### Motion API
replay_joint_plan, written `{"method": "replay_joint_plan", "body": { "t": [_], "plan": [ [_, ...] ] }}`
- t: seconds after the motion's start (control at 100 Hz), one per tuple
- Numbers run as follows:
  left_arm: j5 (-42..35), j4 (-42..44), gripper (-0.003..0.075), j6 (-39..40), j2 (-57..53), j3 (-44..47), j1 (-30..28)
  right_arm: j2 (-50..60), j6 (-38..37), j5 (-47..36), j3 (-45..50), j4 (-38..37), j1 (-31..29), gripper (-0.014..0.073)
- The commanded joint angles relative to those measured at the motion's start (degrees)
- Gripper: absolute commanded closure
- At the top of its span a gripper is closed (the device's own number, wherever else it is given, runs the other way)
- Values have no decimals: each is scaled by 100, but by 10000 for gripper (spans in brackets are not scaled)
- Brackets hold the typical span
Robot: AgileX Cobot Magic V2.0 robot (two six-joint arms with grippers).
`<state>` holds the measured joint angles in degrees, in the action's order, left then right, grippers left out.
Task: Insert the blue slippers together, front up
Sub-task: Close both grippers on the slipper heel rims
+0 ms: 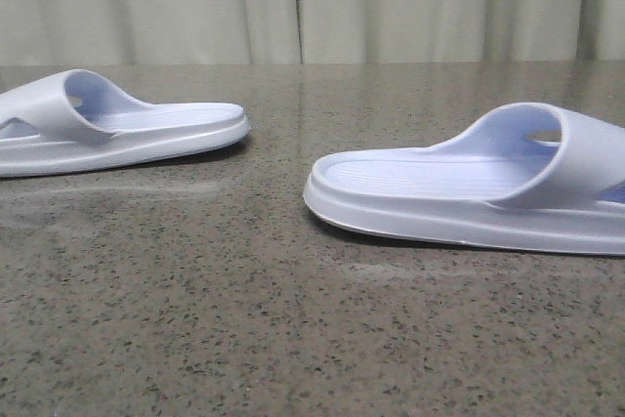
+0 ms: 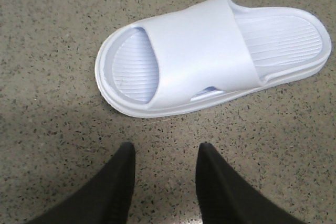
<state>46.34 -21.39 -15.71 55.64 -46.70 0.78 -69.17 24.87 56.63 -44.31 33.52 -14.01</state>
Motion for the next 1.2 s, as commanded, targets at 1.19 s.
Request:
{"method": "replay_joint_plan", "body": {
  "t": [1.19],
  "plan": [
    [834, -2469, 407, -2051, 2929, -1323, -1600, 69, 103, -177, -161, 315, -33, 684]
  ]
}}
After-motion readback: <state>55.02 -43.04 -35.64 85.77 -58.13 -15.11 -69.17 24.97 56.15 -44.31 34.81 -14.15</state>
